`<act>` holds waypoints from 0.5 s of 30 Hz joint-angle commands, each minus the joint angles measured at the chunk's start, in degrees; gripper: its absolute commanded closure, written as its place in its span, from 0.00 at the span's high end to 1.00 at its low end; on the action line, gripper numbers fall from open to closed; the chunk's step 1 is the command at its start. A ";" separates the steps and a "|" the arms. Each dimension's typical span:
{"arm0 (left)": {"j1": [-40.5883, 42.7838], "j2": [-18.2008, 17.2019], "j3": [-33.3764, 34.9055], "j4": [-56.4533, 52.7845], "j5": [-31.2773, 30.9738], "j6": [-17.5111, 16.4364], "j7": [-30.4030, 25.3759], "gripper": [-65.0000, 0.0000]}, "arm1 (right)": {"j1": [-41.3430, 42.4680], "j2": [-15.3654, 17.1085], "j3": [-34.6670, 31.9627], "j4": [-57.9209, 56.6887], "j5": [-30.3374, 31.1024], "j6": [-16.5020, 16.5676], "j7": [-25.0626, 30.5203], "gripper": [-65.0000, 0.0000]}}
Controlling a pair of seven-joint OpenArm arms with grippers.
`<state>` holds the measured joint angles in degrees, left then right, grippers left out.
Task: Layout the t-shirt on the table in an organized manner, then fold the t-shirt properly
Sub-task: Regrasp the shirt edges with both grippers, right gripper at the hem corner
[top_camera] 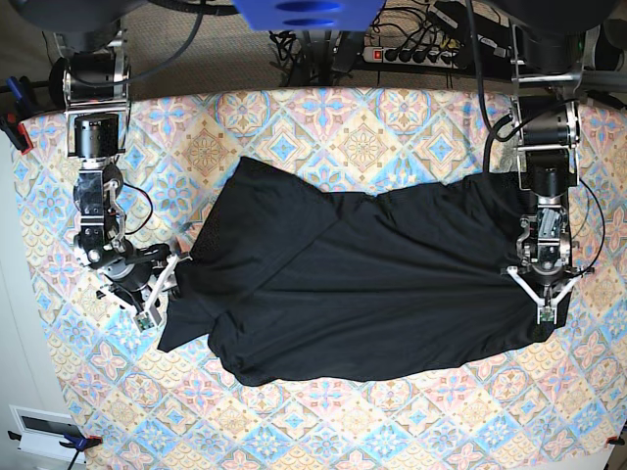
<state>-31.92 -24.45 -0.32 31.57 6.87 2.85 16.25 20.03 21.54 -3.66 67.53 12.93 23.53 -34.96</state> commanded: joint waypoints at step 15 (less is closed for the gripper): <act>0.49 -0.30 -0.17 8.12 0.03 0.44 -1.00 0.25 | 12.36 0.75 0.28 -20.27 0.57 -0.19 8.89 0.40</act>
<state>-30.26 -23.79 -0.32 38.85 6.72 2.85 16.05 32.08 21.43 -3.62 46.96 13.78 23.31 -25.76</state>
